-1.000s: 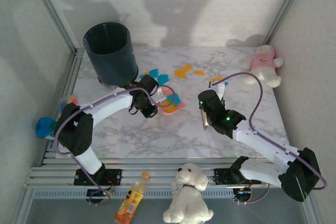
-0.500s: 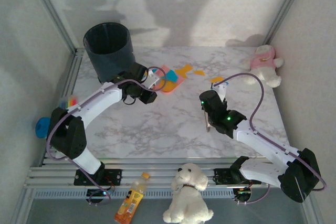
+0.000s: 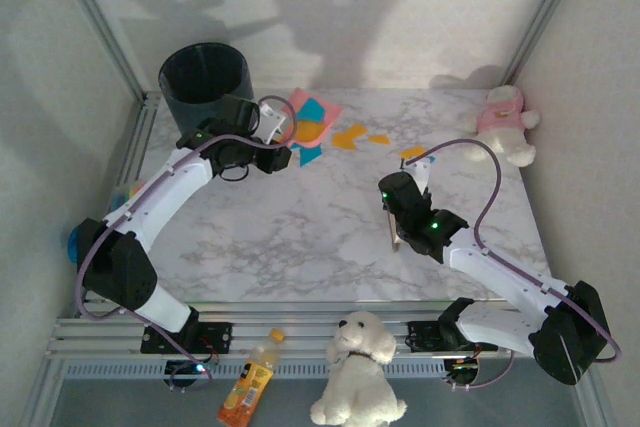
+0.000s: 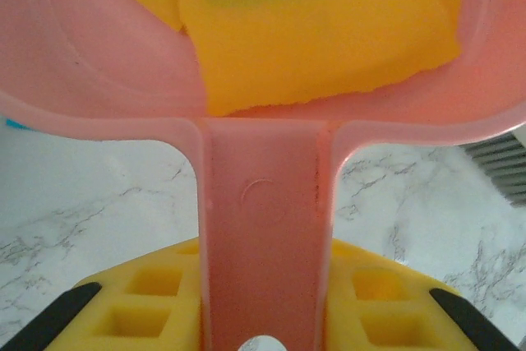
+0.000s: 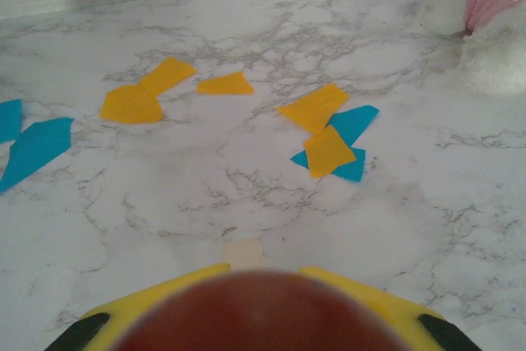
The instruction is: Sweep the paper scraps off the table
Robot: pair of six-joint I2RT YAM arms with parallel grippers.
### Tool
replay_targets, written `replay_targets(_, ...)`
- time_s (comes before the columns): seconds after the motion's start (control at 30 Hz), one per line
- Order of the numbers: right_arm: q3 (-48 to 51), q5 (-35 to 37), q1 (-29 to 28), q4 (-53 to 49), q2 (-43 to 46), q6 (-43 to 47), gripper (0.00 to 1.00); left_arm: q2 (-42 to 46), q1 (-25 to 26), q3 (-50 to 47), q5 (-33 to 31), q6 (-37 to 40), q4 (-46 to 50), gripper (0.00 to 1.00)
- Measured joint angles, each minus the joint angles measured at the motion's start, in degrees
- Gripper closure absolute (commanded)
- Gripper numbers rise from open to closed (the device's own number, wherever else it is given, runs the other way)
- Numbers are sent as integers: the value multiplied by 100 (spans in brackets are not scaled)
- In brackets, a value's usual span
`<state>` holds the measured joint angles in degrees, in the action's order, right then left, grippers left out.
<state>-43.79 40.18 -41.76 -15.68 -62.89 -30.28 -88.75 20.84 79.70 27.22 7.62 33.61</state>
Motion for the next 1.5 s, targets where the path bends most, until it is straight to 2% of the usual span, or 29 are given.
replay_targets(0.5, 0, -125, 26, 2, -37, 2, 100, 87, -577, 776, 334, -667, -2, 100)
replay_targets(0.8, 0, -140, 26, 0, -46, 0, 100, 151, -1082, 870, 820, -1097, -168, 100)
replay_targets(1.5, 0, -142, 26, -2, -109, -2, 100, 170, -2120, 879, 1910, -2859, -1224, 100)
